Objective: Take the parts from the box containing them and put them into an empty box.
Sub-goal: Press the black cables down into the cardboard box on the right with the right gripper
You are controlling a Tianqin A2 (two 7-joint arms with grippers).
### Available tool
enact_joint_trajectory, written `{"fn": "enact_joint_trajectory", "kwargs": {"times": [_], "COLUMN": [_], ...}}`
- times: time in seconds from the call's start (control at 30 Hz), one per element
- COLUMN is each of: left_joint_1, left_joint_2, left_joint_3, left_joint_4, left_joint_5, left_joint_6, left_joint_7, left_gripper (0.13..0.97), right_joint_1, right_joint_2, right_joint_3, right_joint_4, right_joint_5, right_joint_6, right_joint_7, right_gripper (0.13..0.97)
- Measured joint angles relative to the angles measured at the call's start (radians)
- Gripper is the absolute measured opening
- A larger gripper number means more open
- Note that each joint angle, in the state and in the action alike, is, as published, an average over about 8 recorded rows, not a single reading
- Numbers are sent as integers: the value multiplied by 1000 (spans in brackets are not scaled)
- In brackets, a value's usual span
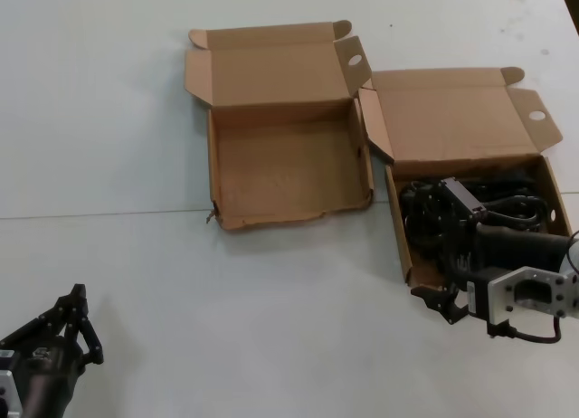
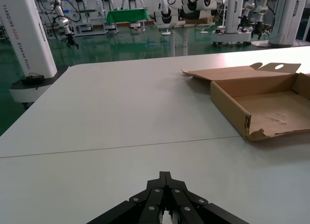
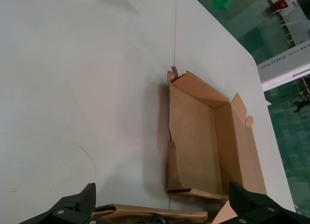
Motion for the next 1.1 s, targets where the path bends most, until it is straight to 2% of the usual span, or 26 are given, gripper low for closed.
{"fn": "enact_joint_trajectory", "kwargs": {"times": [1.1], "left_joint_1": [0], "left_joint_2": [0], "left_joint_3": [0], "left_joint_4": [0], "left_joint_5": [0], "left_joint_6": [0], "left_joint_7": [0], "left_gripper": [156], "right_joint_1": [11], "right_joint_2": [-4], "right_joint_3": [0], "right_joint_4": [-55], "right_joint_5": [27], "right_joint_6": [10], "right_joint_7": [0], "right_gripper": [966]}}
